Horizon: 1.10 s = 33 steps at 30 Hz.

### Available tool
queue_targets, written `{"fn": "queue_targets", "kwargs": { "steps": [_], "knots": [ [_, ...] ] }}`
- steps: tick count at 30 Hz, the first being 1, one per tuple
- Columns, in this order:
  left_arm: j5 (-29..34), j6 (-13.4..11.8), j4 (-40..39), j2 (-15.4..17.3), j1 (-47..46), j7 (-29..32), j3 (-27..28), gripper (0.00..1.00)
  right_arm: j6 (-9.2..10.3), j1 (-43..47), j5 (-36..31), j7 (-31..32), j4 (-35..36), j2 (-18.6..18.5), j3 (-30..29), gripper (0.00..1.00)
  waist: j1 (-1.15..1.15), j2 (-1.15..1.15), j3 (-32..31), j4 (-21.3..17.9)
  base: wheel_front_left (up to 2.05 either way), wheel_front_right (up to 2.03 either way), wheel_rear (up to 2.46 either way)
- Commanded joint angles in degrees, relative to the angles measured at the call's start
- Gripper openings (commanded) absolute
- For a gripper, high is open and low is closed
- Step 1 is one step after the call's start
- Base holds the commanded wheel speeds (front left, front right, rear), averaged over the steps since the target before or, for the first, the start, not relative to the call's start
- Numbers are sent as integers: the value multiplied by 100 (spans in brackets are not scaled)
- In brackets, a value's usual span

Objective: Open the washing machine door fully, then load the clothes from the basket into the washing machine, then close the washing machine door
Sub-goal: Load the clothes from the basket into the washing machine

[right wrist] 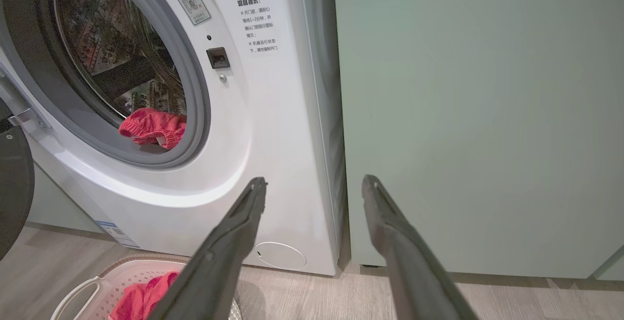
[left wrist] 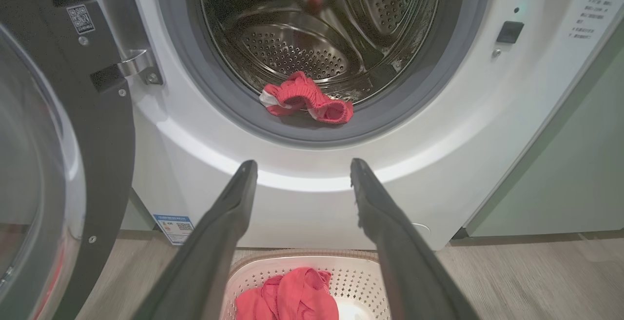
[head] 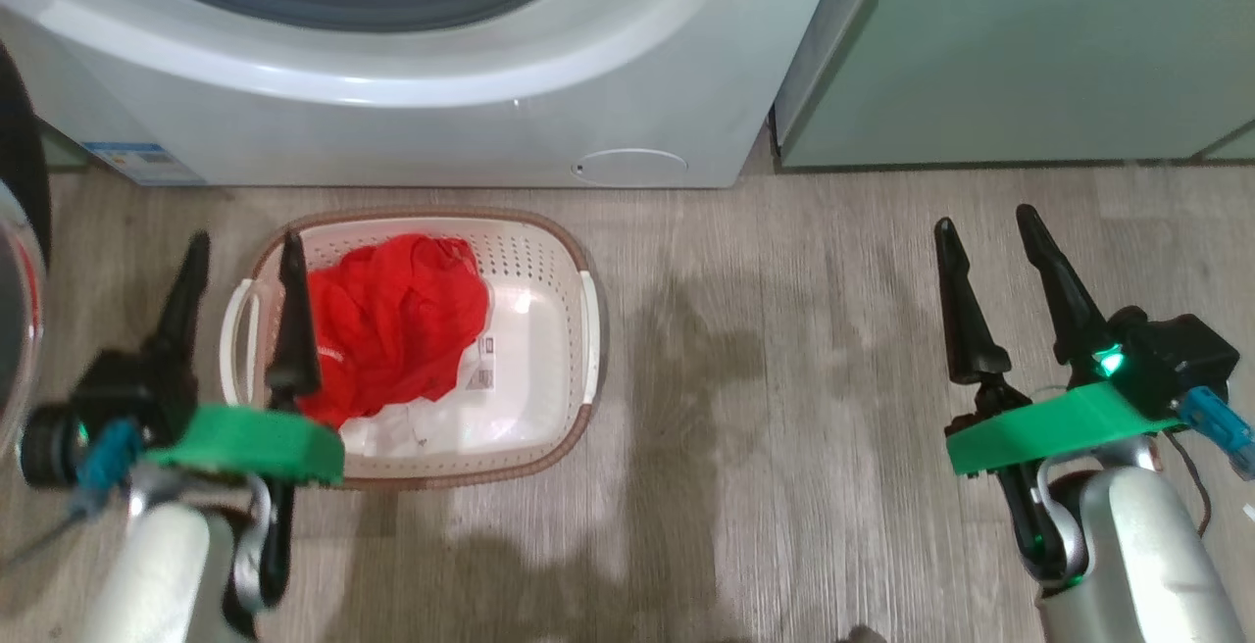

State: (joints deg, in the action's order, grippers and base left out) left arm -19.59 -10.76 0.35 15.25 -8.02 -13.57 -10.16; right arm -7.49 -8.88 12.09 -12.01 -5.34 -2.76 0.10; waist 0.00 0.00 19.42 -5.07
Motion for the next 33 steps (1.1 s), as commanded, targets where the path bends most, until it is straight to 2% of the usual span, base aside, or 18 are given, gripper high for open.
{"fn": "queue_targets", "kwargs": {
  "steps": [1, 5, 10, 24, 33],
  "knots": [
    [35, 16, -164, 186, -351, 27, 213, 100, 0, -111, 5, -16, 223, -11, 144, 100, 0, 0, 72, -21, 0, 0, 0],
    [41, 146, -109, 336, -928, 293, 176, 100, 0, -182, 52, -36, 310, -11, 196, 100, 0, 0, 325, -106, 0, 0, 0],
    [-18, 425, 235, 616, -1982, 834, 150, 100, 0, -321, 154, -102, 347, -11, 330, 100, 0, 0, 694, -339, 0, 0, 0],
    [-243, 1291, 2220, 1366, -4836, 2614, -30, 100, 0, -817, 726, -294, 112, -11, 808, 100, 0, 0, 1540, -1215, 0, 0, 0],
    [-186, 1485, 3095, 1889, -5910, 3606, -134, 100, 0, -934, 1071, -297, 275, -11, 902, 100, 0, 0, 1916, -1551, 0, 0, 0]
  ]
}}
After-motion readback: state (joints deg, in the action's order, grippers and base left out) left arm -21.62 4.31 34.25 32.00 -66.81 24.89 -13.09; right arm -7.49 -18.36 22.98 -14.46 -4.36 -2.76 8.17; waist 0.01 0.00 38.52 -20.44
